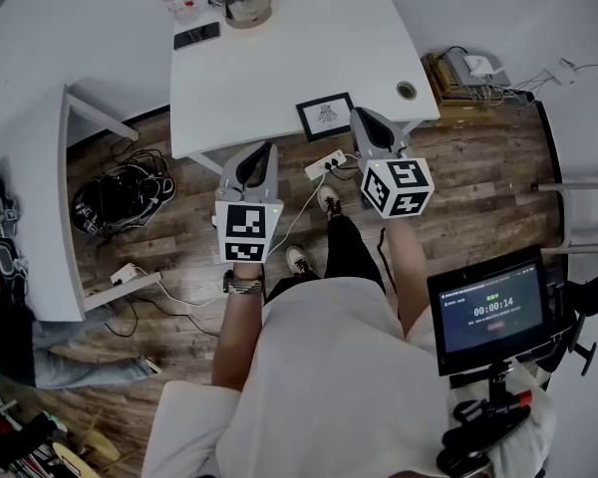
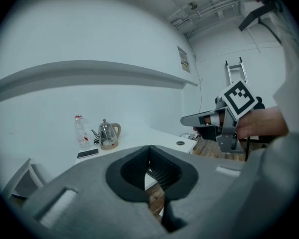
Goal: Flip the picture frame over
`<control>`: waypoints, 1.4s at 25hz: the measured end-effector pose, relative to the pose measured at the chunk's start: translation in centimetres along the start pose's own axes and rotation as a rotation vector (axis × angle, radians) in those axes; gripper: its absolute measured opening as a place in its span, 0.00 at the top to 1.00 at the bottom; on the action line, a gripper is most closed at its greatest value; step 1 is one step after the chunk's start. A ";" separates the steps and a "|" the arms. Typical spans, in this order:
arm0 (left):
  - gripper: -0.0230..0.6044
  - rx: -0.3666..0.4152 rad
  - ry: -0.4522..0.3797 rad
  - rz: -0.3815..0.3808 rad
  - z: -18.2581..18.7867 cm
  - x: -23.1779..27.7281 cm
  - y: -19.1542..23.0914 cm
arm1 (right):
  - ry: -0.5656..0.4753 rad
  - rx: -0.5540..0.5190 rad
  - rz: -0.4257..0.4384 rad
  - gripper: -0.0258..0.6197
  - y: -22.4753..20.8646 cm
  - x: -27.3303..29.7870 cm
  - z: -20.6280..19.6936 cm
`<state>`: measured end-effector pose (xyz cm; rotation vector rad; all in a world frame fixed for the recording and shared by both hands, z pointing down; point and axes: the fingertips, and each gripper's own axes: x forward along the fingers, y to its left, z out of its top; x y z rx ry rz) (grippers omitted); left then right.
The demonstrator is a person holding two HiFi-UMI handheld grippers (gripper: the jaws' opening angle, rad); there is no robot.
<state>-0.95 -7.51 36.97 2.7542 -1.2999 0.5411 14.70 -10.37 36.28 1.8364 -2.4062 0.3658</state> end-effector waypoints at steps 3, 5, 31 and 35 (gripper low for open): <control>0.96 0.010 -0.014 0.013 0.7 -0.2 0.5 | -0.033 -0.013 0.009 0.96 0.5 -0.1 1.8; 0.96 0.018 -0.024 0.017 1.1 -0.3 0.8 | -0.047 -0.018 0.010 0.96 0.6 -0.1 2.5; 0.96 0.039 -0.068 -0.006 3.9 0.3 1.2 | -0.081 -0.148 0.001 0.96 2.1 -0.2 5.2; 0.96 0.038 -0.069 -0.003 4.1 0.3 1.5 | -0.081 -0.164 -0.003 0.96 2.3 -0.1 5.7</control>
